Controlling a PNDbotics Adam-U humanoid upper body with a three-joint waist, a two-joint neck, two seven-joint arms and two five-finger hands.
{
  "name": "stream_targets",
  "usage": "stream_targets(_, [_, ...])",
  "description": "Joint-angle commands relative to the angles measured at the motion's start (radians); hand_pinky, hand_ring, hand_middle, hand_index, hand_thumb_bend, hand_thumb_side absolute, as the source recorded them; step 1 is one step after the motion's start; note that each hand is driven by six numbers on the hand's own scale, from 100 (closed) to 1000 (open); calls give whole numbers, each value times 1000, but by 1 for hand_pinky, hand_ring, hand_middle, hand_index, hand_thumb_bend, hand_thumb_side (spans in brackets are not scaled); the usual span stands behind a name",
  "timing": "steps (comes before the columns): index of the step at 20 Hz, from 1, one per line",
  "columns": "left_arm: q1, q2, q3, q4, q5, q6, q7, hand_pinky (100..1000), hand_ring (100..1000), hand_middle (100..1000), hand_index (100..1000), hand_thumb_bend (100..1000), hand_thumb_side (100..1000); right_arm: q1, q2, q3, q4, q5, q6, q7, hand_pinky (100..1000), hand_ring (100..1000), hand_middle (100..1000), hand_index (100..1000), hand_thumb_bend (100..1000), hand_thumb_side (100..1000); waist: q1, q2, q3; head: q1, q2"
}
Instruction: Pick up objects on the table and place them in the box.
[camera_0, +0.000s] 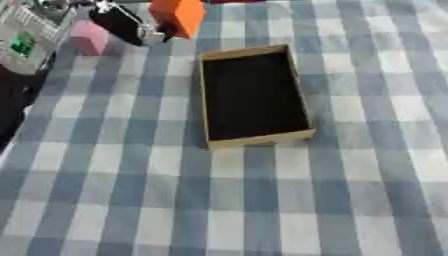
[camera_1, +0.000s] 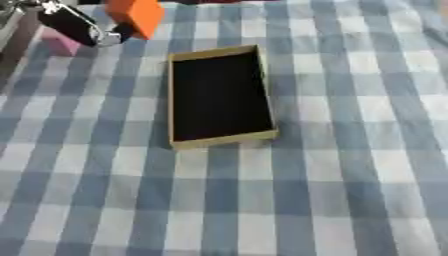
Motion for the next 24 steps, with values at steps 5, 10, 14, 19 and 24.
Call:
stream_targets(5, [-42,-50,-21,14,-54,-18,-1,597,677,546,692,100,134,-22,-7,-1,-16,-11,-6,0,768,735,731,790,100,1000,2,-10,-14,6,-12])
stream_targets(10, [-38,-74,-34,48,-87,-31,-11,591,675,548,688,100,103,-31,2,1,-16,-13,-10,7,768,735,731,790,100,1000,1,-5,-25,14,-14])
stream_targets(14, [-35,-86,-38,81,-146,-44,-1,588,676,553,687,100,105,-34,1,-1,-16,-14,-10,7,768,735,731,790,100,1000,2,0,-31,15,-20])
stream_targets(19, [-32,-110,-58,100,-231,-85,26,584,678,562,688,178,100,-36,2,-1,-16,-16,-10,4,767,734,730,789,100,1000,4,10,-34,18,-27])
stream_targets(24, [-33,-127,-88,105,-322,-134,50,577,666,575,686,265,100,-37,4,-1,-16,-18,-11,2,766,733,729,789,100,1000,5,17,-35,23,-30])
